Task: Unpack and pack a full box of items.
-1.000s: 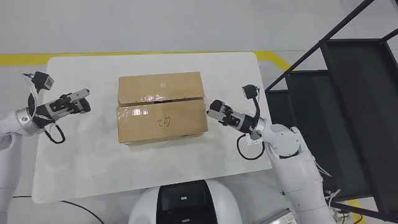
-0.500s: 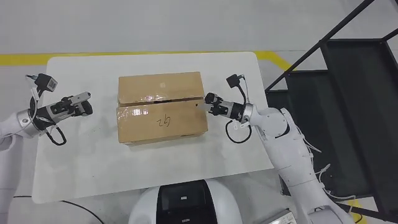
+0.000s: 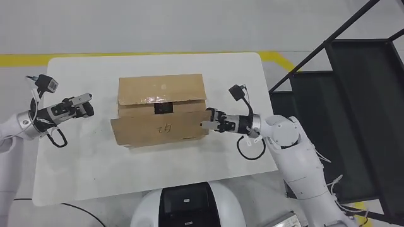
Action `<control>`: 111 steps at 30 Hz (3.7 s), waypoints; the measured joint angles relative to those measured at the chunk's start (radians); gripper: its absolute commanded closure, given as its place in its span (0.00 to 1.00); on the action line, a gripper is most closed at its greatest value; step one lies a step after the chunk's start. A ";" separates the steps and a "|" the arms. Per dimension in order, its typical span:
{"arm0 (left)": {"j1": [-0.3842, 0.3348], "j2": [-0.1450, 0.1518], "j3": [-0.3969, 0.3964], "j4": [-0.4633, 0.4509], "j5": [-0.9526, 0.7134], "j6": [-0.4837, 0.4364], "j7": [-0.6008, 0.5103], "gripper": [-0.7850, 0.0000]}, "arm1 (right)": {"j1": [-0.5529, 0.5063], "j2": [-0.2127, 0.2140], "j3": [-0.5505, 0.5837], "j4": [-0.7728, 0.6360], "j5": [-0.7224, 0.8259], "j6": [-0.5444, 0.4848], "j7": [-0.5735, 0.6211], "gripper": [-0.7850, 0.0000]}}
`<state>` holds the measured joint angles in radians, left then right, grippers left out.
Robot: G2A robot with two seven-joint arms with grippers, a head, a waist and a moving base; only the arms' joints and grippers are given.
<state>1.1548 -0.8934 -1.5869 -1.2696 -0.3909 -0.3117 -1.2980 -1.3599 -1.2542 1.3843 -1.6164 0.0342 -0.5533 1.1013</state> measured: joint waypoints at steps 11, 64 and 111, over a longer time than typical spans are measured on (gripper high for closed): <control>0.000 0.000 0.000 0.000 0.000 0.000 0.000 0.00 | -0.096 0.024 -0.051 -0.095 0.024 -0.017 0.110 0.00; 0.087 0.026 0.040 -0.212 -0.061 0.019 -0.230 0.00 | -0.257 0.089 -0.086 -0.273 -0.032 -0.016 -0.275 0.00; -0.378 -0.101 0.430 0.240 -0.397 -0.065 -0.056 0.00 | -0.309 0.123 -0.052 -0.241 0.014 -0.062 -0.424 0.00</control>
<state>0.7766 -0.9942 -1.1565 -1.0297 -0.7883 -0.3771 -1.3540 -1.6689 -1.1312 1.3323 -1.8579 0.0482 -0.6153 0.6768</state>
